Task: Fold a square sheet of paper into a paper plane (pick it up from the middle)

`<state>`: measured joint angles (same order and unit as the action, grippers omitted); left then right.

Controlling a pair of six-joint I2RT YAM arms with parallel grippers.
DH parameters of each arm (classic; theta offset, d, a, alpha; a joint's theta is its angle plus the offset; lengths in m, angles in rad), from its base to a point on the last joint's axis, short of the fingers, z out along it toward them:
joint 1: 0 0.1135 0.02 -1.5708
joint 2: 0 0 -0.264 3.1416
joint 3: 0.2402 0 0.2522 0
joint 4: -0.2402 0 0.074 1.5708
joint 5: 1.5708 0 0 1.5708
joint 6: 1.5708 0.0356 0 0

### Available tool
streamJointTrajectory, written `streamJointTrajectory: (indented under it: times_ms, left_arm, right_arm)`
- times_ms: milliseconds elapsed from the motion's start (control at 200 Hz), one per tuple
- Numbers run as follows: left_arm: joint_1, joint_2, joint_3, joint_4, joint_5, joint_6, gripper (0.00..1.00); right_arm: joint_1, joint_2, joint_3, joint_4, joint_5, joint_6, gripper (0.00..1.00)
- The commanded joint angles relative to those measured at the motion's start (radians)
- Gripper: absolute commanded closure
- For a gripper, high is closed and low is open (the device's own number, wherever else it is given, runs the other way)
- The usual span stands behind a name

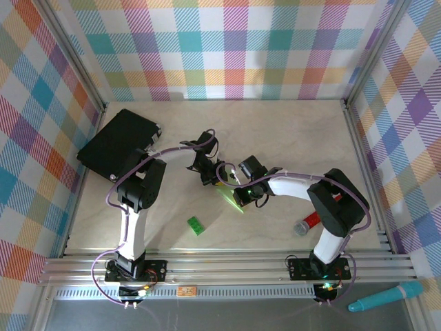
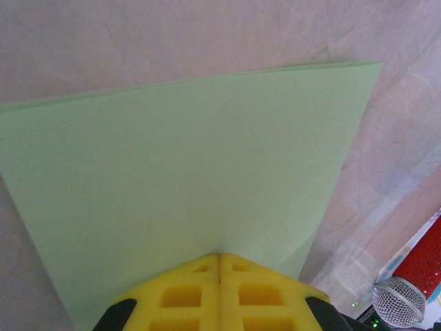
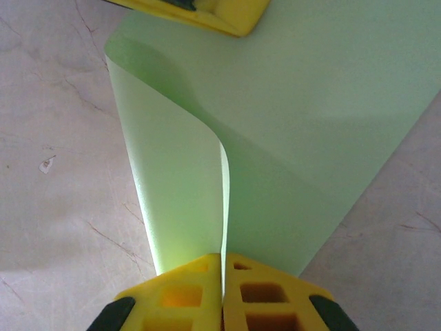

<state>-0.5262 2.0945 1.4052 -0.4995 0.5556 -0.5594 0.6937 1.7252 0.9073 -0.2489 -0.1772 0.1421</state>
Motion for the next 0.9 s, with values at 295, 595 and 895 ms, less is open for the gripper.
streamJointTrajectory:
  times_ms: [295,595,895]
  left_arm:
    - [0.056,-0.171,-0.049,0.057,-0.095,-0.18,0.81]
    - [0.039,-0.339,-0.327,0.348,-0.055,-0.406,0.88]
    - [-0.06,-0.364,-0.506,0.527,-0.058,-0.565,0.96]
  right_arm:
    - [-0.004,0.04,0.008,-0.04,-0.018,0.012,0.91]
    - [-0.004,0.056,0.021,-0.051,-0.033,0.029,0.91]
    - [-0.003,0.069,0.033,-0.057,-0.034,0.044,0.91]
